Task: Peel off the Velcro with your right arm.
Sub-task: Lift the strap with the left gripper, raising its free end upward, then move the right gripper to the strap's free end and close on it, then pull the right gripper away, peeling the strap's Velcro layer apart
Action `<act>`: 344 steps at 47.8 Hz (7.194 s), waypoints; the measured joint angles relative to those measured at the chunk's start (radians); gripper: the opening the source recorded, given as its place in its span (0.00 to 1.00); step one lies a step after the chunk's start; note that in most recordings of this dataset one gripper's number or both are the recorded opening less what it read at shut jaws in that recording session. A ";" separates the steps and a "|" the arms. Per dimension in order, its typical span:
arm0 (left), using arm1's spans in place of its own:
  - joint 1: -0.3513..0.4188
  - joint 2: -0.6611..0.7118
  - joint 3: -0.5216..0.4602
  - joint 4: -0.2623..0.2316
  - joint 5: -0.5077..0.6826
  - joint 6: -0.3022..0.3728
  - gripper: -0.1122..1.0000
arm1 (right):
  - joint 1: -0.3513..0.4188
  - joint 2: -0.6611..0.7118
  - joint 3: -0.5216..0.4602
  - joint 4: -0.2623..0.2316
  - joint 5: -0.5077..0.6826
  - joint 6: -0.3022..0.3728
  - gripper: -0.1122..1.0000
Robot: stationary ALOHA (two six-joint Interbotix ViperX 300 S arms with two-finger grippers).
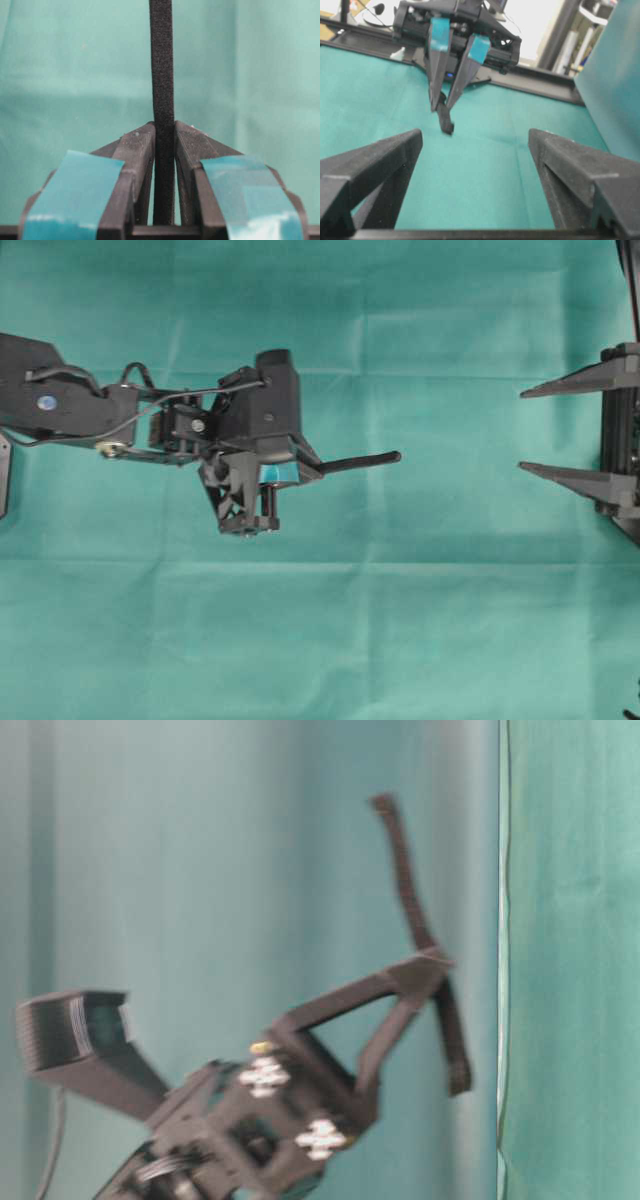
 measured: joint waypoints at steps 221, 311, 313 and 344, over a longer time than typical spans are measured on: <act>-0.032 -0.091 0.175 -0.002 -0.419 -0.426 0.19 | -0.044 0.649 -0.301 -0.215 -0.290 -0.299 0.10; -0.032 -0.091 0.176 -0.002 -0.420 -0.425 0.19 | -0.015 0.815 -0.403 -0.215 -0.321 -0.295 0.02; -0.034 -0.091 0.175 -0.002 -0.422 -0.426 0.19 | -0.014 0.821 -0.410 -0.215 -0.321 -0.295 0.02; -0.029 -0.091 0.176 -0.002 -0.426 -0.423 0.19 | 0.038 0.882 -0.462 -0.230 -0.247 -0.296 0.02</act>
